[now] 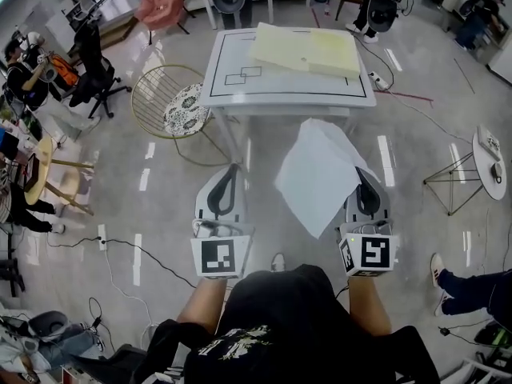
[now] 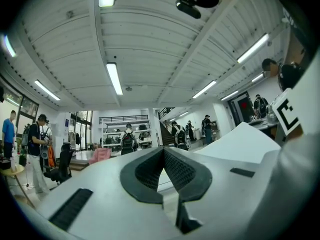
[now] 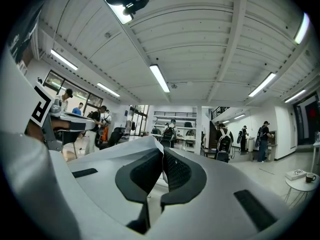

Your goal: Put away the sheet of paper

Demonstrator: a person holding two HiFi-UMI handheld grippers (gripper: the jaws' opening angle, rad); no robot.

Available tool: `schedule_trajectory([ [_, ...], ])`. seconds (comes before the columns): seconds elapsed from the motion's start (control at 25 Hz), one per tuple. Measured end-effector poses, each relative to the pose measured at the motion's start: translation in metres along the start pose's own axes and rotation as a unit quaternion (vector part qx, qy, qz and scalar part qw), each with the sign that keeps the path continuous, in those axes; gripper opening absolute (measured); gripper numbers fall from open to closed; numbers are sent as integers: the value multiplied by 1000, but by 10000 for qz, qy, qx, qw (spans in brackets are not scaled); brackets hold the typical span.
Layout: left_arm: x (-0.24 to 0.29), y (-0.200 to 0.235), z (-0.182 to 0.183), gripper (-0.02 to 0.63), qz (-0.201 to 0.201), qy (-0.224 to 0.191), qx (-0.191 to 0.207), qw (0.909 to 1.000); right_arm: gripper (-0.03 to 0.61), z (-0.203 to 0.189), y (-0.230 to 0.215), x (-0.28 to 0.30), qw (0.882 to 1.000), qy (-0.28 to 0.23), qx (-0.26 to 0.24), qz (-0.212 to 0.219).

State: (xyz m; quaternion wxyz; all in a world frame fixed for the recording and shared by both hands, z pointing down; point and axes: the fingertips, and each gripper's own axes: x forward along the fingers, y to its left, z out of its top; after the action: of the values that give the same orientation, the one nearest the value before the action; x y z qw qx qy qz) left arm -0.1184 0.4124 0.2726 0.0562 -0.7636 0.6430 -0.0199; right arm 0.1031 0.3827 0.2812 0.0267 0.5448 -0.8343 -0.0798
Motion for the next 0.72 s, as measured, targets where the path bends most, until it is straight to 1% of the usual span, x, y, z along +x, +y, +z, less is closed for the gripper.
schedule_trajectory([
  [0.16,15,14,-5,2,-54,-36,-30,10000,-2,-1,6,18,10000,33,-37,-32],
  [0.36,34,28,-9,2,-27,-66,-51,10000,-2,-3,6,38,10000,35,-38,-37],
  [0.6,68,36,-13,2,52,-42,18,10000,-2,-6,-7,78,10000,-50,-17,34],
  [0.72,86,40,-19,2,105,46,1,9999,-2,-11,-15,100,10000,-27,6,88],
])
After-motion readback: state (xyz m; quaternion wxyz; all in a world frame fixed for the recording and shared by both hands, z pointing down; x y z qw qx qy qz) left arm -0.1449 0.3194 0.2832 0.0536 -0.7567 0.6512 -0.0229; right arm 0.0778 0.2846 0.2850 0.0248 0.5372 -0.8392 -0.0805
